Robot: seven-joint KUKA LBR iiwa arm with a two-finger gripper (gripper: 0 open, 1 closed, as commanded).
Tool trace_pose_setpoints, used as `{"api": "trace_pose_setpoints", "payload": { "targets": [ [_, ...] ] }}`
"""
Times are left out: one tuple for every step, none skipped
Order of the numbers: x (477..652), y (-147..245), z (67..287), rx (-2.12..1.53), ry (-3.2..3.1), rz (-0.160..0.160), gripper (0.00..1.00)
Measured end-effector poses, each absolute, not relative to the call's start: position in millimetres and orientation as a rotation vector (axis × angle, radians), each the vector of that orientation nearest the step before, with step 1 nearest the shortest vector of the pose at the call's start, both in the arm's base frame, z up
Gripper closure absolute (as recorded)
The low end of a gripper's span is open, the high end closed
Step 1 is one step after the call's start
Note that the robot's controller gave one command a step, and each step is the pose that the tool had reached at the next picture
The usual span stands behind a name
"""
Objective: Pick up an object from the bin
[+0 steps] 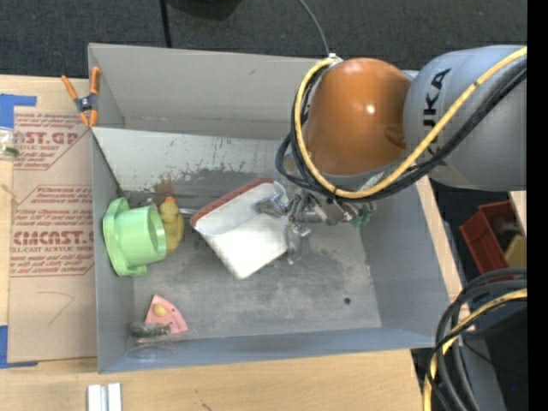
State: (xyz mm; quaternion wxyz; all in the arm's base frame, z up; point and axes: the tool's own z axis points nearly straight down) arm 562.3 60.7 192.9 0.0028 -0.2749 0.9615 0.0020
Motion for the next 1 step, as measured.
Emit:
{"api": "trace_pose_setpoints", "payload": {
  "targets": [
    [562.2,60.9,192.8,-0.862,3.016,0.007,1.00]
  ]
}}
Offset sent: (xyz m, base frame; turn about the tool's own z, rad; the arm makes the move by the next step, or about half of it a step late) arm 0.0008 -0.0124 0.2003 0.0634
